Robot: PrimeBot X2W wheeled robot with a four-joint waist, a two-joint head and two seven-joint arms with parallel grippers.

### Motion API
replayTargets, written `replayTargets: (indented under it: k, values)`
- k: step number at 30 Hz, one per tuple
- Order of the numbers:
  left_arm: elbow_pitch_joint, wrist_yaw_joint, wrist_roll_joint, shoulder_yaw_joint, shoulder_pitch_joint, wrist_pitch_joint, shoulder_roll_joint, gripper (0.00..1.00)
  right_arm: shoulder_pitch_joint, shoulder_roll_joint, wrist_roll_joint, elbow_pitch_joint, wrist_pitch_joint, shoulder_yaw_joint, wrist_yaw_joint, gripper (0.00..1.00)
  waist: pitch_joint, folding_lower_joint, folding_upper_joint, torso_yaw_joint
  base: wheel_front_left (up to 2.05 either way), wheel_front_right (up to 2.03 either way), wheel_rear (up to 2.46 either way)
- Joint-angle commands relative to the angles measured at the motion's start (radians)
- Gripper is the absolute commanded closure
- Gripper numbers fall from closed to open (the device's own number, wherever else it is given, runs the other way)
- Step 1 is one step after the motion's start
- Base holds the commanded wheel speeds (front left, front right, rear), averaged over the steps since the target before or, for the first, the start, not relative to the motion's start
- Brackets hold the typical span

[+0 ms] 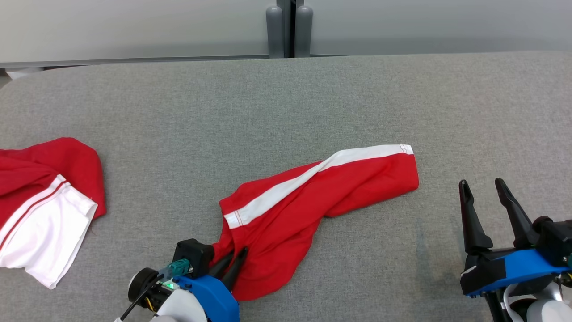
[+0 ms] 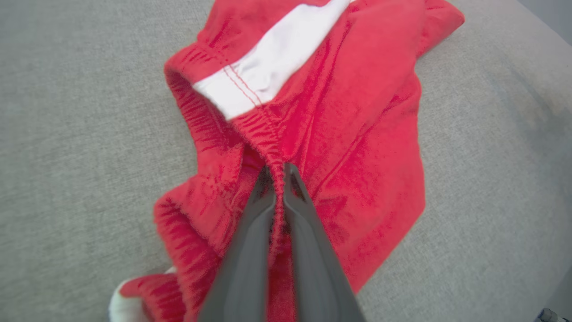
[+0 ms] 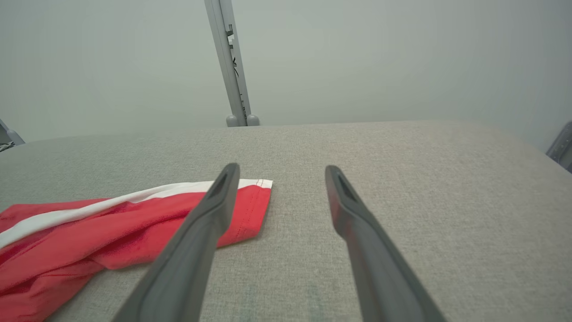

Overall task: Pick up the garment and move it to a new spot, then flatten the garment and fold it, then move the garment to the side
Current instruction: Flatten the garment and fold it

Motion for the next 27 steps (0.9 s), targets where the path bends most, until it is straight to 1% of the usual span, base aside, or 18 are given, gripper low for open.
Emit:
replayTargets:
  k: [1,7,11,14,19,22,27]
  values:
    - [-0.007,0.009,0.009,0.009,0.008,-0.019,-0.001,0.00,0.004,0.000,-0.008,-0.006,0.002,-0.002,0.000,0.00,-0.003,0.0001,0.0001,0.001,0.00,0.00,0.00]
    - [-0.051,0.046,0.034,0.036,0.018,-0.138,-0.027,0.00,0.014,0.001,-0.023,-0.020,0.007,-0.009,0.000,0.00,-0.021,0.0001,0.0001,0.010,0.00,0.00,0.00]
    - [-0.102,0.085,0.069,0.066,0.001,-0.220,-0.024,0.00,0.024,0.001,-0.035,-0.037,0.017,-0.022,0.000,0.00,-0.028,0.0001,0.0001,0.019,0.00,0.00,0.00]
    - [-0.126,0.118,0.080,0.101,-0.003,-0.266,-0.013,0.00,0.025,0.001,-0.039,-0.053,0.023,-0.027,0.000,0.00,-0.033,0.0001,0.0001,0.025,0.00,0.00,0.00]
    - [-0.126,0.163,0.085,0.177,-0.013,-0.326,0.026,0.00,0.021,0.001,-0.042,-0.069,0.034,-0.029,0.000,0.00,-0.038,0.0001,0.0001,0.030,0.00,0.00,0.00]
    - [-0.116,0.176,0.079,0.225,-0.018,-0.354,0.053,0.00,0.025,0.001,-0.044,-0.077,0.043,-0.031,0.000,0.00,-0.042,0.0001,0.0001,0.031,0.00,0.00,0.00]
    - [-0.104,0.175,0.081,0.283,0.003,-0.388,0.089,0.00,0.031,0.002,-0.045,-0.089,0.055,-0.026,0.000,0.00,-0.050,0.0001,0.0001,0.028,0.00,0.00,0.00]
